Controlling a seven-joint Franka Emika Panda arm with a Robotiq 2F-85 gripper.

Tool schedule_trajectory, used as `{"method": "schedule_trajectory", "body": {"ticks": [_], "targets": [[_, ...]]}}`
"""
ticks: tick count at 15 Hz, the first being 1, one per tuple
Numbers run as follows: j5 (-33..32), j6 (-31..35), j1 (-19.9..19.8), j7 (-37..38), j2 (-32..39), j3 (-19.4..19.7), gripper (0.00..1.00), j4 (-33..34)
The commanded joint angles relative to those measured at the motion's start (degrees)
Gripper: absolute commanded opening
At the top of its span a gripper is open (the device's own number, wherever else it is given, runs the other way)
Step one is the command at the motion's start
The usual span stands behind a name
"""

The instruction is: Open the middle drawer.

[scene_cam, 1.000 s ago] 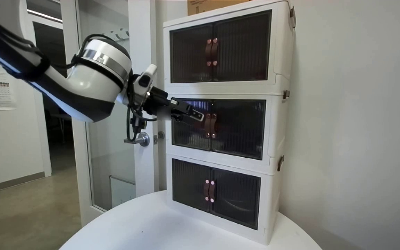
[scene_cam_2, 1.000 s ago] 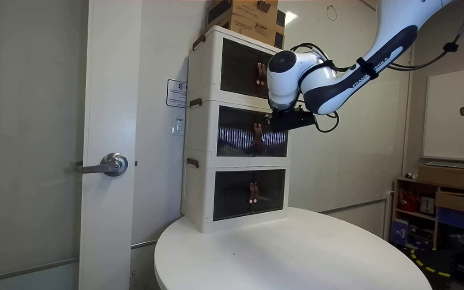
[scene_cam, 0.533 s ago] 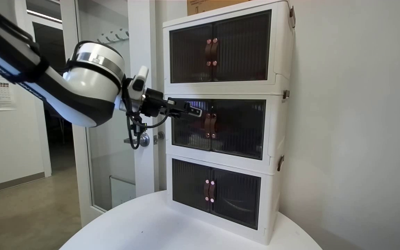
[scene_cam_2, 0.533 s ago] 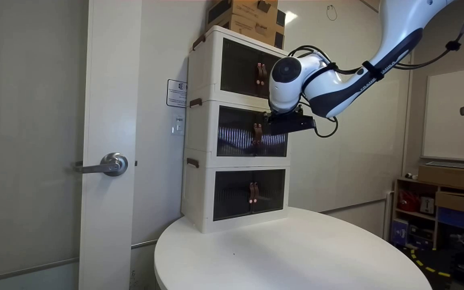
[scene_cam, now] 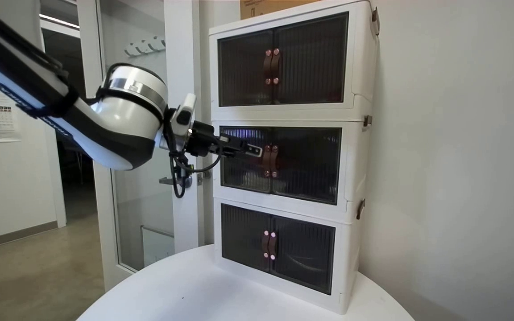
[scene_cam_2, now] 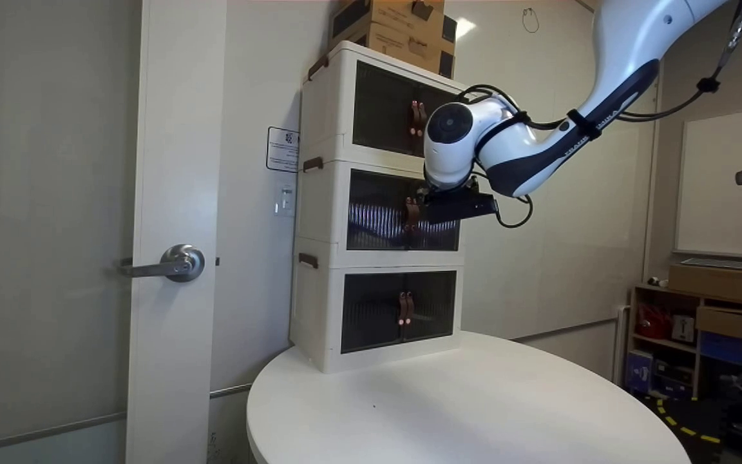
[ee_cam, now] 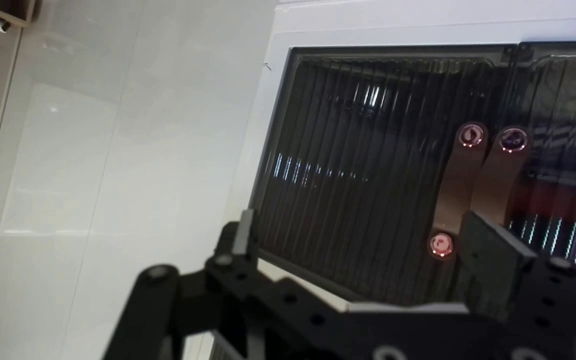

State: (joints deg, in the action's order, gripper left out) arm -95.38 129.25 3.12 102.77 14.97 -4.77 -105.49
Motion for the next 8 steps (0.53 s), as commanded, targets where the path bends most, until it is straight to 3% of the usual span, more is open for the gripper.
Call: {"method": "schedule_trajectory", "body": {"ticks": [1,8], "targets": [[-0.57,0.15,0.2,0.48,4.45,0.36,1.0,5.47],[-0.52,1.05,0.27,-0.33,10.6,0.56,1.0,13.69]]}}
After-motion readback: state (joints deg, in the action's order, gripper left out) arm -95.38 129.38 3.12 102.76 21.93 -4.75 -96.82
